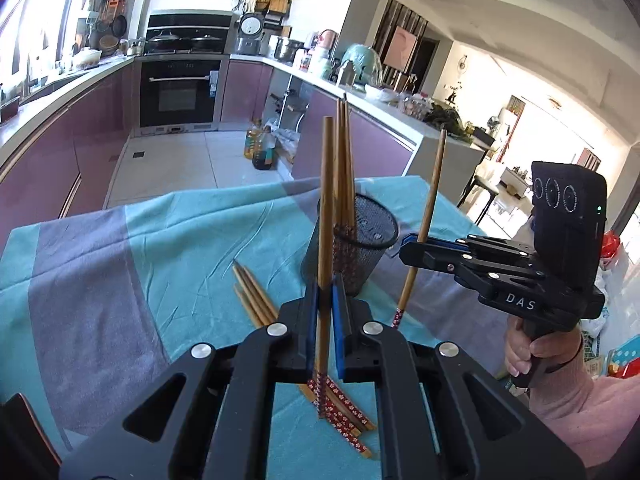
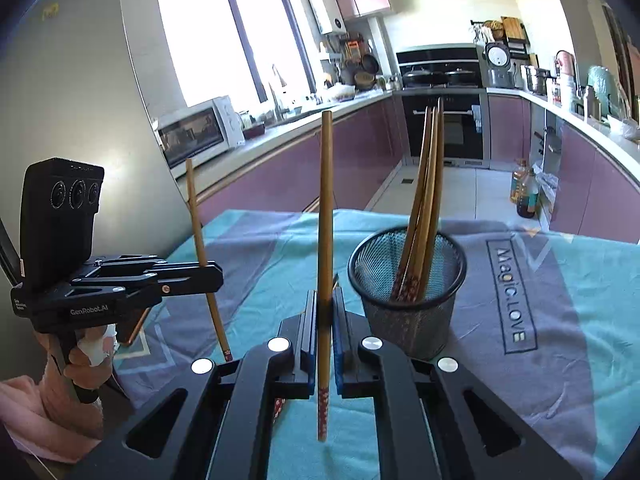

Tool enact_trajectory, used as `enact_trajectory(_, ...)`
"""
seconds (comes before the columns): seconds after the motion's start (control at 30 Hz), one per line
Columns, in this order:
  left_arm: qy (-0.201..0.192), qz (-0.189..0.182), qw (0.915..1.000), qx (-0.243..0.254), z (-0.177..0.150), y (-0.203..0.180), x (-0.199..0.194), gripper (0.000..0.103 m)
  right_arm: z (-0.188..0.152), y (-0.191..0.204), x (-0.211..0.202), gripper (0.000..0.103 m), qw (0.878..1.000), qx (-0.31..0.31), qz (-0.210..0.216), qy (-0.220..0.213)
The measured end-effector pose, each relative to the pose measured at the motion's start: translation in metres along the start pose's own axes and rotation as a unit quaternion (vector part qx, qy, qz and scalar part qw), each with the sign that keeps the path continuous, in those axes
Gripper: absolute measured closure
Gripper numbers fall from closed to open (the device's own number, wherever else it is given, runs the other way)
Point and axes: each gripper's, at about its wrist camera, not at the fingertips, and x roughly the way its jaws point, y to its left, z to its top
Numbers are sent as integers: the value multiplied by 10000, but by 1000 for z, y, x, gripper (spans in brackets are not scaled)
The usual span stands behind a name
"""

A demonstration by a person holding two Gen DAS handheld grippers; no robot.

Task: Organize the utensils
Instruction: 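Lift the left tool's chopstick into the mesh cup while the right tool inserts its own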

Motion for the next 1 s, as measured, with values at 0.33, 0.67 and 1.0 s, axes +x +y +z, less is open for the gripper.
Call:
enact_trajectory(0.33,-291,-236,9993,3,29,-9,-2,96,27,-6,-14,97,9994,2,-66,-351)
enact_trajectory(0.67,-706,-346,9967,176,72,-28,-11,96,62,-14,-27,97,9968,-7,-142,-783)
enact_trajectory(1.0,-920,-258,9946,393,105,-50,-17,96,81,-20,-29,97,9944,6,-249,-1030)
